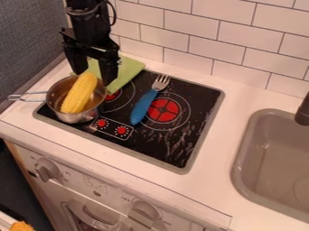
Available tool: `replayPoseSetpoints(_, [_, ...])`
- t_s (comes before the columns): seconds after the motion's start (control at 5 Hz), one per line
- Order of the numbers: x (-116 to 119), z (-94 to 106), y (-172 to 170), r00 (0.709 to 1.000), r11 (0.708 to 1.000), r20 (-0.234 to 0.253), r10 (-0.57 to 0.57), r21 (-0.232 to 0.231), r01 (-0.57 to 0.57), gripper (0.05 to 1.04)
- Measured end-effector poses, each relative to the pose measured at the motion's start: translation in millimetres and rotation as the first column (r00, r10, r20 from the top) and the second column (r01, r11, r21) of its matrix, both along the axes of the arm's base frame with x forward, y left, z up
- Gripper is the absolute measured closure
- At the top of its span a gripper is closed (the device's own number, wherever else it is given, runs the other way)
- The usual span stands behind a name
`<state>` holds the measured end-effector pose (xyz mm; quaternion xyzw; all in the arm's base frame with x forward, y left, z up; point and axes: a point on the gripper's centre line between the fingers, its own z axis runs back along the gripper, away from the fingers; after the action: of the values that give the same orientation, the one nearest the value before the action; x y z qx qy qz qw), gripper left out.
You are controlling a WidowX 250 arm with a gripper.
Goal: Move the blue fork to the bottom right corner of the stove
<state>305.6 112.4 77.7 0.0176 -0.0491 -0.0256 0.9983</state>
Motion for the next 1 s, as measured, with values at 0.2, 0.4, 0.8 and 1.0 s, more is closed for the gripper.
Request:
replayPoseSetpoints(0.2, [0, -10.4, -1, 1.000, 1.000, -0.026, 0.011, -0.009, -0.012, 0.083])
replayPoseSetpoints(0.4, [10, -25.7, -20, 0.998, 0.999, -0.036, 0.048, -0.007, -0.048, 0.083])
replayPoseSetpoints(0.8, [39, -53.1, -63, 0.996, 0.998, -0.060, 0.059, -0.017, -0.060, 0.084])
replayPoseSetpoints(1.0, [44, -67.9, -68, 0.994, 0.997, -0.088, 0.070, -0.038, -0.074, 0.083])
